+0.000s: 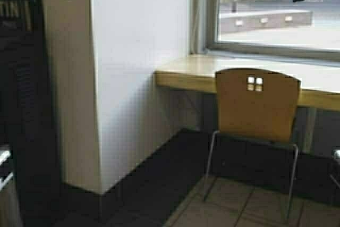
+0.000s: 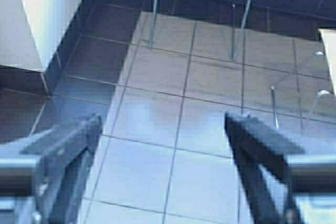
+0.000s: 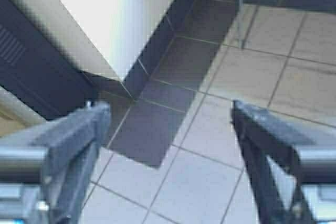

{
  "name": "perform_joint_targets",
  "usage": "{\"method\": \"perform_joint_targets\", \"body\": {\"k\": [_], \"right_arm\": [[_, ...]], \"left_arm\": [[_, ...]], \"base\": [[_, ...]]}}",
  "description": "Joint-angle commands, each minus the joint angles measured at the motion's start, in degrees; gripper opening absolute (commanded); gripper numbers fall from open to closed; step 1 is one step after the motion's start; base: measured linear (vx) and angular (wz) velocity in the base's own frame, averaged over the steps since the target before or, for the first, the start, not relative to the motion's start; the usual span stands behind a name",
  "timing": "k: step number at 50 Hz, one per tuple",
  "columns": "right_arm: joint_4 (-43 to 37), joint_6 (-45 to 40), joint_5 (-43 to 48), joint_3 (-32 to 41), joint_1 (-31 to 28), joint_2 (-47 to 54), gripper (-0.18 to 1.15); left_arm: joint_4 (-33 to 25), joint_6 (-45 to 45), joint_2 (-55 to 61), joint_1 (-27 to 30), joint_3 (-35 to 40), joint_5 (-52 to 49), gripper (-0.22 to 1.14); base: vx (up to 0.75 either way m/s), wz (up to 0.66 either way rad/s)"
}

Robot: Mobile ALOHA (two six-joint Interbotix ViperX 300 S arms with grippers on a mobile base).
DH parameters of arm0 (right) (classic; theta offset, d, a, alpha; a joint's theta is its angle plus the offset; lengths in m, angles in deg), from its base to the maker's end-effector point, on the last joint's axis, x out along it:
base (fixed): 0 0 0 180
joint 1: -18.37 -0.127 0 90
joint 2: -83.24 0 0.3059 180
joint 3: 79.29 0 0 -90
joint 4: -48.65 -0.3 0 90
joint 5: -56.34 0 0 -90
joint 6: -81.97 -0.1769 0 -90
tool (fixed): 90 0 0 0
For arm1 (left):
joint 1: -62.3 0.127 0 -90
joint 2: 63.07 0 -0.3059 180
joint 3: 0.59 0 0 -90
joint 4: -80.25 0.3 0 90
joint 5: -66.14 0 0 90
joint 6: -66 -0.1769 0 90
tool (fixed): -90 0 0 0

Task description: Push the chairs under the table

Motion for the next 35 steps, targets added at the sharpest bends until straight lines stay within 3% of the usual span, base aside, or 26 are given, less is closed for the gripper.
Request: {"method": "perform_joint_targets", "body": {"k": [1,35], "right_arm": [[0.0,0.1,-0.5,1.4,-0.1,-0.4,1.01],[-3.2,0.0,-4.4,2.0,-0.1,0.0,1.01]], "left_arm": [[-0.1,0.0,0.6,-0.1,0.6,0.5,1.00],[0.1,-0.2,0.1,-0.1,0.8,1.5,1.00]], "base": [[-0.26,-0.13],[-0.24,-0.14]]}}
